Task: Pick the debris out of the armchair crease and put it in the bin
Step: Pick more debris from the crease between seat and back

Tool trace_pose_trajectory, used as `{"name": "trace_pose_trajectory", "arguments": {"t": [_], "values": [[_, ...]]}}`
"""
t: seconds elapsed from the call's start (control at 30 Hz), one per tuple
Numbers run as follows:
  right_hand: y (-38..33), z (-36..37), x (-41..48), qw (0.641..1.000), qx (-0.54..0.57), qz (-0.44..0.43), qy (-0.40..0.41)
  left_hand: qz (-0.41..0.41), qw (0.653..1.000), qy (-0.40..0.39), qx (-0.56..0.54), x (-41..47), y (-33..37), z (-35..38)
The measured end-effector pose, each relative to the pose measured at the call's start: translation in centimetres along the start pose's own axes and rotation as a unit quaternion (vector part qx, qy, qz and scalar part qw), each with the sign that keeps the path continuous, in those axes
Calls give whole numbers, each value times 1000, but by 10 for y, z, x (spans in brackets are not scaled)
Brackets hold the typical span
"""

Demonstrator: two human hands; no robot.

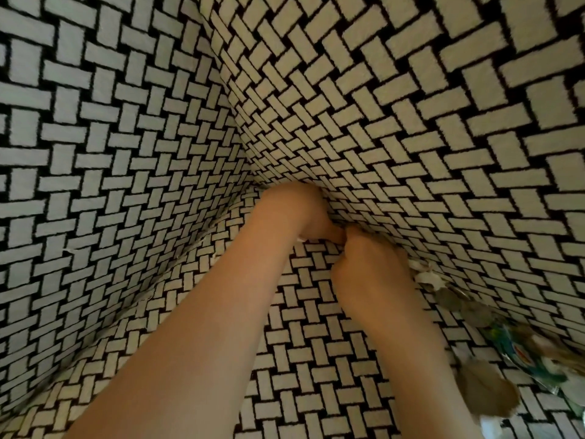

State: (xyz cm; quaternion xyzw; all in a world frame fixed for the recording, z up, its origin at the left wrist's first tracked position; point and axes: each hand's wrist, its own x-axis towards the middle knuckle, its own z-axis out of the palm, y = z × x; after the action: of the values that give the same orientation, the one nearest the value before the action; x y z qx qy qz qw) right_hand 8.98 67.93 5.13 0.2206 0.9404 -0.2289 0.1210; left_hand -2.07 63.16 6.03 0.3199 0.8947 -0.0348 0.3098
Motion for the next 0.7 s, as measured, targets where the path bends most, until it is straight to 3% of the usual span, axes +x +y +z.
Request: {"name": "trace_pose_trajectory", "arguments": {"t": [0.2, 0.47, 0.6, 0.7], "values": [[4, 7, 6, 1000, -5, 4, 18, 27, 995, 49, -89, -7, -2, 12], [12, 2, 5, 968, 234, 26, 88, -28, 971, 198, -130, -17, 3, 31], [13, 0, 6, 935, 339, 29, 100, 7, 924, 334, -187, -26, 1, 47], [9, 0, 7, 909, 403, 18, 108, 27, 878, 363, -311, -26, -1, 55]]}}
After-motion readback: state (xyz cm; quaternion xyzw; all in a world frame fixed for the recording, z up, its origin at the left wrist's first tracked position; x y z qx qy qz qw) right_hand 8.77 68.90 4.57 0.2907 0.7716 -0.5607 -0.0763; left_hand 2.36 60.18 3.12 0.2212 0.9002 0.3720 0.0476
